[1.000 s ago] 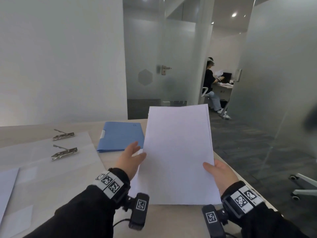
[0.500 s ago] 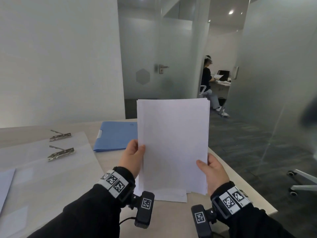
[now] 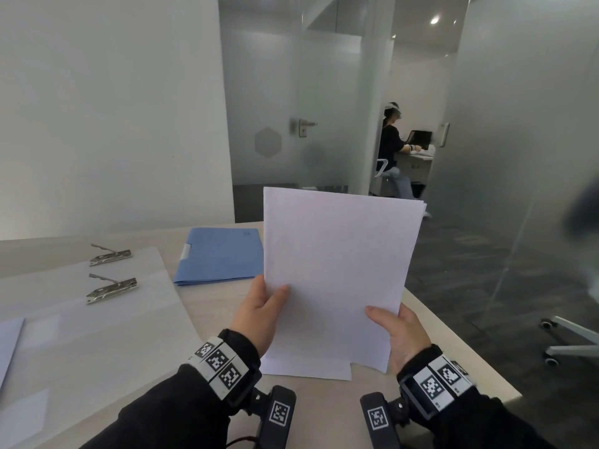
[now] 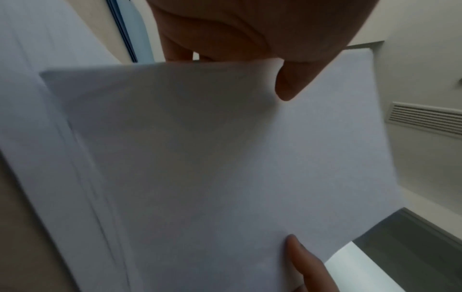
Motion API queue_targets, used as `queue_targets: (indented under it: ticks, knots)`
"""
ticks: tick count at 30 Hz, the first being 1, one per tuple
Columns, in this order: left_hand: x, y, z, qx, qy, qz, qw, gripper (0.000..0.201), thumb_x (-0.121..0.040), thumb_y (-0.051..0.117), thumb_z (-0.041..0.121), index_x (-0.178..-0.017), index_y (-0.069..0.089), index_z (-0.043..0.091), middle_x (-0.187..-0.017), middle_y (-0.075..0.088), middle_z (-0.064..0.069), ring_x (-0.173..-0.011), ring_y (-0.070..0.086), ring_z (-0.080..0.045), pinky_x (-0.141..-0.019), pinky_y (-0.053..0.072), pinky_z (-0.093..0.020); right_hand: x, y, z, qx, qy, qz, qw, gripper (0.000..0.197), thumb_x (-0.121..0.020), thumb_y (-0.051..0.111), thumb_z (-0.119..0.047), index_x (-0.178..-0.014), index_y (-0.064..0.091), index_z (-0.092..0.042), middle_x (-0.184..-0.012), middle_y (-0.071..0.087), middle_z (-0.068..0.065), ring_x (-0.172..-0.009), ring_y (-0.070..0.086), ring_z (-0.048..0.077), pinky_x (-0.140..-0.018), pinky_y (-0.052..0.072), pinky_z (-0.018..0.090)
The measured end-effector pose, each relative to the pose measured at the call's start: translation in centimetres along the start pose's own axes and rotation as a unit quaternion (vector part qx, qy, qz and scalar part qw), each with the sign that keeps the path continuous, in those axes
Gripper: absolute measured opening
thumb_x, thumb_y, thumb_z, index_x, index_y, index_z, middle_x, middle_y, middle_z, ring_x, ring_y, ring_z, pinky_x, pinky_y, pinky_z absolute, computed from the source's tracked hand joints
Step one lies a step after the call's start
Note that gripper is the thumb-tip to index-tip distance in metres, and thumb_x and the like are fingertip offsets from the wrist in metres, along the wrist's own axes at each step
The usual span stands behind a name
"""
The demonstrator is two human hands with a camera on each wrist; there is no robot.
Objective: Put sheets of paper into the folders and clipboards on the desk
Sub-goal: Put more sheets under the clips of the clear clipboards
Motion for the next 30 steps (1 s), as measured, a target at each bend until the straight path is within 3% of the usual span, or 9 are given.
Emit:
queue_targets:
  ticks: [4,8,15,18,21,23,26,27,30]
  knots:
    - [0.0,-0.3,-0.5,0.003,-0.021,0.001,1.000,0.021,-0.092,0.051,0.033,-0.110,0.061,0.035,-0.107,0.073,0.012,-0.102,0.067,-0.011,-0.097,0.051,-0.042,0.1,0.0,-0.1,0.010,0.003,0.000,1.000,0.019,-0.088,0.058,0.003,-0.106,0.065,0.004,-0.096,0.070,0.024,-0.085,0.066,0.038,-0.078,0.052,0.047]
    - [0.3,-0.5,-1.2,-0.005,-0.042,-0.004,0.999,0.025,-0.088,0.048,0.034,-0.104,0.068,0.033,-0.102,0.075,0.004,-0.099,0.069,-0.020,-0.094,0.052,-0.047,0.5,0.5,-0.2,0.046,-0.002,0.004,0.999,0.020,-0.083,0.066,-0.002,-0.103,0.067,0.005,-0.092,0.071,0.022,-0.081,0.067,0.035,-0.071,0.052,0.040]
    - [0.4,-4.4,-2.0,0.037,-0.103,0.029,0.994,0.020,-0.096,0.049,0.014,-0.101,0.069,0.016,-0.097,0.075,-0.007,-0.091,0.067,-0.029,-0.087,0.053,-0.045,1.1,3.4,-0.6,0.184,-0.045,-0.046,0.981,0.020,-0.096,0.054,-0.008,-0.101,0.071,-0.014,-0.092,0.078,0.002,-0.085,0.073,0.018,-0.072,0.053,0.029]
    - [0.8,-6.8,-2.3,0.038,-0.146,0.020,0.988,0.022,-0.096,0.051,0.025,-0.102,0.068,0.012,-0.093,0.071,-0.007,-0.081,0.063,-0.025,-0.077,0.049,-0.035,1.0,5.0,-0.3,0.217,-0.050,-0.050,0.974,0.019,-0.097,0.052,-0.014,-0.100,0.071,-0.018,-0.093,0.077,0.000,-0.085,0.072,0.017,-0.071,0.053,0.028]
    - [1.3,-12.5,-2.8,0.000,-0.166,0.089,0.982,0.026,-0.097,0.048,0.027,-0.098,0.066,0.009,-0.089,0.070,-0.006,-0.074,0.062,-0.018,-0.061,0.044,-0.021,0.6,6.9,0.6,0.212,-0.043,-0.049,0.975,0.017,-0.097,0.052,-0.016,-0.098,0.069,-0.019,-0.093,0.075,0.002,-0.086,0.070,0.022,-0.069,0.051,0.032]
    - [2.0,-17.2,-4.0,-0.013,-0.184,0.144,0.972,0.026,-0.095,0.051,0.019,-0.102,0.065,-0.001,-0.088,0.070,-0.009,-0.077,0.063,-0.020,-0.068,0.048,-0.025,0.4,8.6,1.5,0.208,-0.032,-0.056,0.976,0.017,-0.097,0.053,-0.016,-0.096,0.069,-0.021,-0.093,0.074,0.003,-0.088,0.069,0.024,-0.075,0.052,0.035]
    - [3.8,-23.8,-6.3,-0.018,-0.205,0.232,0.951,0.027,-0.090,0.056,0.013,-0.105,0.066,-0.007,-0.084,0.071,-0.010,-0.085,0.065,-0.027,-0.094,0.052,-0.042,0.2,11.5,3.2,0.218,-0.017,-0.072,0.973,0.016,-0.096,0.054,-0.016,-0.098,0.069,-0.019,-0.096,0.075,0.006,-0.091,0.069,0.028,-0.088,0.053,0.043]
    - [4.5,-25.3,-6.9,-0.015,-0.213,0.249,0.945,0.026,-0.090,0.056,0.013,-0.104,0.066,-0.006,-0.085,0.071,-0.009,-0.084,0.065,-0.027,-0.092,0.052,-0.041,0.1,12.5,3.8,0.221,-0.014,-0.080,0.972,0.016,-0.096,0.054,-0.016,-0.099,0.070,-0.018,-0.096,0.075,0.007,-0.091,0.069,0.029,-0.089,0.053,0.045]
    - [6.7,-27.2,-7.3,0.017,-0.236,0.258,0.937,0.019,-0.094,0.050,0.011,-0.103,0.062,-0.001,-0.092,0.067,-0.011,-0.076,0.061,-0.017,-0.060,0.051,-0.025,0.3,15.7,5.6,0.223,0.003,-0.106,0.969,0.016,-0.095,0.054,-0.013,-0.097,0.069,-0.018,-0.096,0.075,0.010,-0.091,0.069,0.032,-0.089,0.053,0.048]
Point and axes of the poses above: each hand's wrist, its own x-axis away from the middle knuckle, its own y-axis out of the palm, z = x × y, the point moved 10 cm from there along -x, towards the middle knuckle
